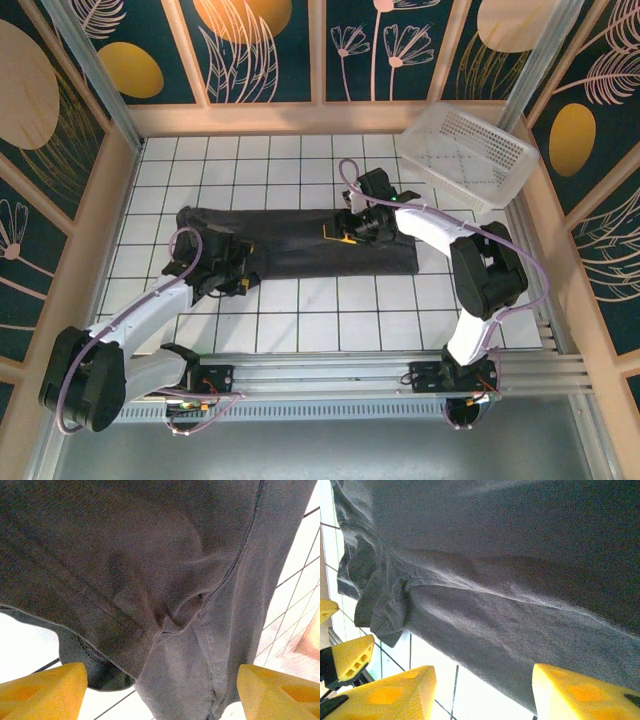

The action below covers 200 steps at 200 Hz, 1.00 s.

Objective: Fold and stack the t-shirts

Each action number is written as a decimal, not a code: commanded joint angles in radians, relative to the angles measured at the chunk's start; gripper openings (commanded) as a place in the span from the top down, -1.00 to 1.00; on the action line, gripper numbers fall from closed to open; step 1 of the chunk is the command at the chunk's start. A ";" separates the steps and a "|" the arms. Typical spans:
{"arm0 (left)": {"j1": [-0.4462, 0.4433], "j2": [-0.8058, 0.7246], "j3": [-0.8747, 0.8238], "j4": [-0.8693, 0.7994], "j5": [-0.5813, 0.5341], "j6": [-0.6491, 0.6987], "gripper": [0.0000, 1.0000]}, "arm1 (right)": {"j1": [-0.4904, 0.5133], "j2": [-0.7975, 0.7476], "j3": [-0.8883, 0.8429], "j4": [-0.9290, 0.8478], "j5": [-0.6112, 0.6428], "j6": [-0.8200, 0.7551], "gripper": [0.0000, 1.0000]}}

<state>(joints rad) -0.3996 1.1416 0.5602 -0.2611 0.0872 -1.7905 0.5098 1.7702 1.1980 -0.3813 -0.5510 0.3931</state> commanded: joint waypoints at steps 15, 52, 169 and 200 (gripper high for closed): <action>-0.002 -0.021 -0.050 0.002 -0.036 -0.083 -0.56 | -0.006 0.015 0.035 -0.004 -0.012 -0.036 -0.08; -0.001 -0.026 -0.060 -0.040 -0.134 -0.060 -0.50 | -0.009 0.025 0.049 -0.013 -0.016 -0.041 -0.08; 0.090 -0.363 -0.174 -0.242 -0.330 -0.127 -0.15 | 0.019 0.054 0.091 0.002 -0.087 -0.074 -0.05; 0.092 -0.304 -0.122 -0.295 -0.194 -0.033 0.12 | 0.131 0.128 0.180 -0.010 -0.196 -0.117 -0.05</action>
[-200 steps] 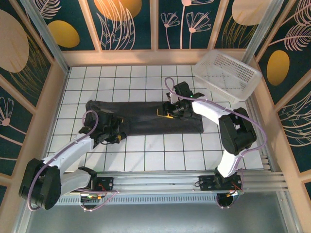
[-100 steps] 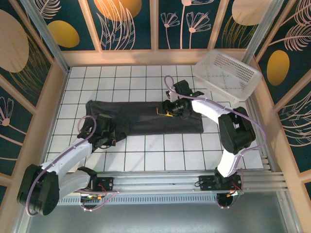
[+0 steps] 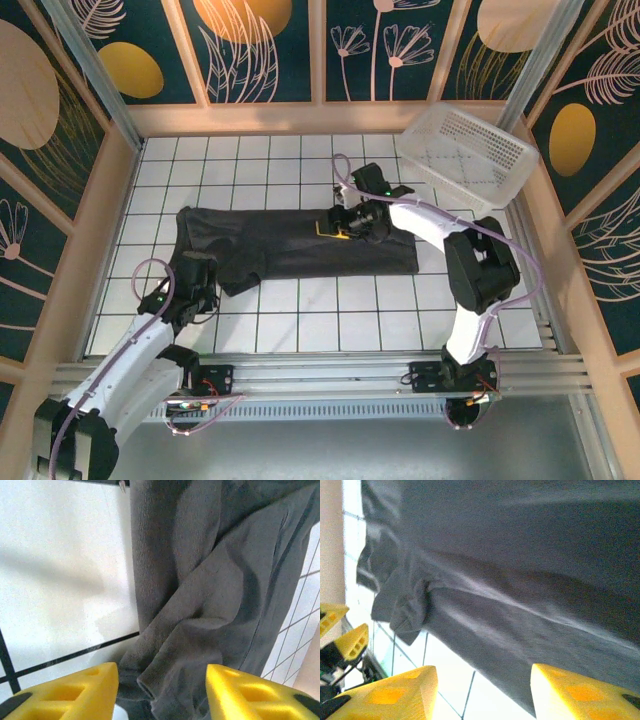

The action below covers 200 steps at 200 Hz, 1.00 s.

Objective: Fold and stack the t-shirts

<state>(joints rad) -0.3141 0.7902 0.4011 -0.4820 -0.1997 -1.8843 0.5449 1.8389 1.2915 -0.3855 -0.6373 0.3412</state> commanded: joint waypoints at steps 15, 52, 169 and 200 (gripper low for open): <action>0.011 0.097 0.061 -0.124 0.159 0.138 0.17 | 0.168 0.135 0.155 -0.043 -0.110 -0.097 -0.06; 0.014 0.109 0.119 -0.219 0.163 0.237 0.20 | 0.280 0.303 0.323 -0.088 -0.060 -0.027 -0.07; 0.014 0.260 0.252 -0.292 0.136 0.599 0.24 | 0.437 0.429 0.587 -0.335 0.290 -0.046 0.00; 0.014 0.231 0.248 -0.330 0.131 0.592 0.25 | 0.484 0.462 0.624 -0.358 0.401 -0.112 -0.01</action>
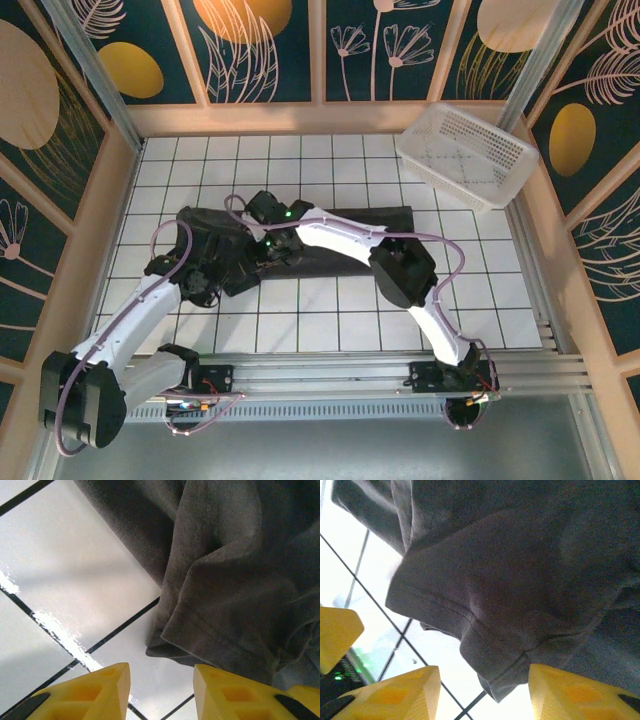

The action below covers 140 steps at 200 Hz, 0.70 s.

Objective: Fold and stack the t-shirts

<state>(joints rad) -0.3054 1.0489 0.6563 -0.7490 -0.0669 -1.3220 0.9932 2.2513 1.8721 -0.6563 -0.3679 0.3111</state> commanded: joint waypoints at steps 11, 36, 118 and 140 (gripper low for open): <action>0.005 -0.040 0.003 -0.095 -0.023 0.023 0.26 | 0.050 0.061 0.054 -0.099 0.179 -0.105 -0.01; 0.005 -0.077 0.023 -0.155 -0.054 0.007 0.28 | 0.068 0.060 0.054 -0.099 0.277 -0.130 0.00; 0.005 -0.059 0.022 -0.153 -0.013 0.056 0.29 | 0.040 0.045 0.035 -0.044 0.263 -0.087 0.88; 0.005 -0.040 0.027 -0.111 0.007 0.122 0.26 | -0.010 0.028 -0.012 0.000 0.063 -0.035 0.93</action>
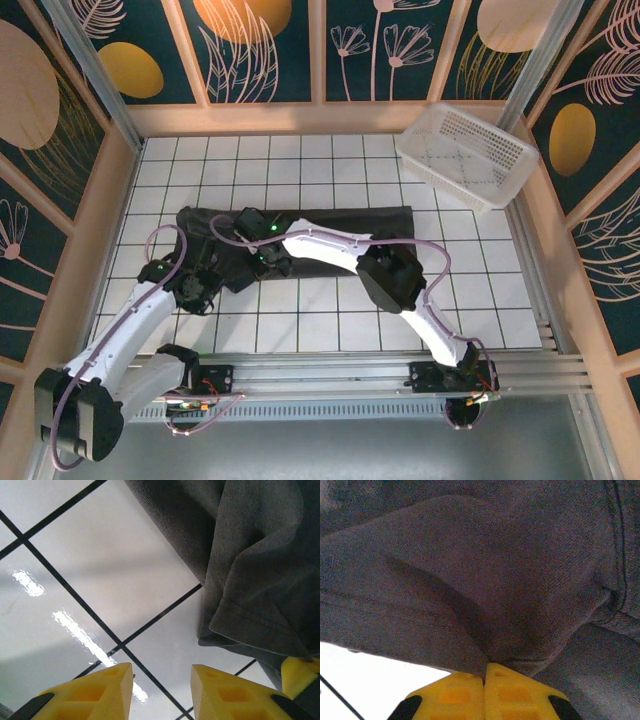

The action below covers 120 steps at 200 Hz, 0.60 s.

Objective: Fold and stack the t-shirts

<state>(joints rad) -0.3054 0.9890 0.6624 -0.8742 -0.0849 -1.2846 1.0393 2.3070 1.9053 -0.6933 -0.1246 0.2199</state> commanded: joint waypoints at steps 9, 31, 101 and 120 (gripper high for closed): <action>0.005 0.027 0.022 0.063 0.052 0.125 0.24 | -0.081 -0.035 -0.079 0.070 -0.281 0.087 0.95; 0.003 0.057 0.017 0.172 0.162 0.229 0.31 | -0.141 -0.046 -0.149 0.153 -0.465 0.167 0.95; -0.066 0.129 0.017 0.211 0.341 0.482 0.55 | -0.220 0.027 -0.081 0.140 -0.711 0.247 0.92; -0.071 0.167 0.005 0.249 0.318 0.491 0.36 | -0.219 0.029 -0.089 0.148 -0.716 0.258 0.92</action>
<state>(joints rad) -0.3668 1.1183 0.6689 -0.6724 0.2195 -0.8742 0.8116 2.3096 1.7958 -0.5457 -0.7582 0.4488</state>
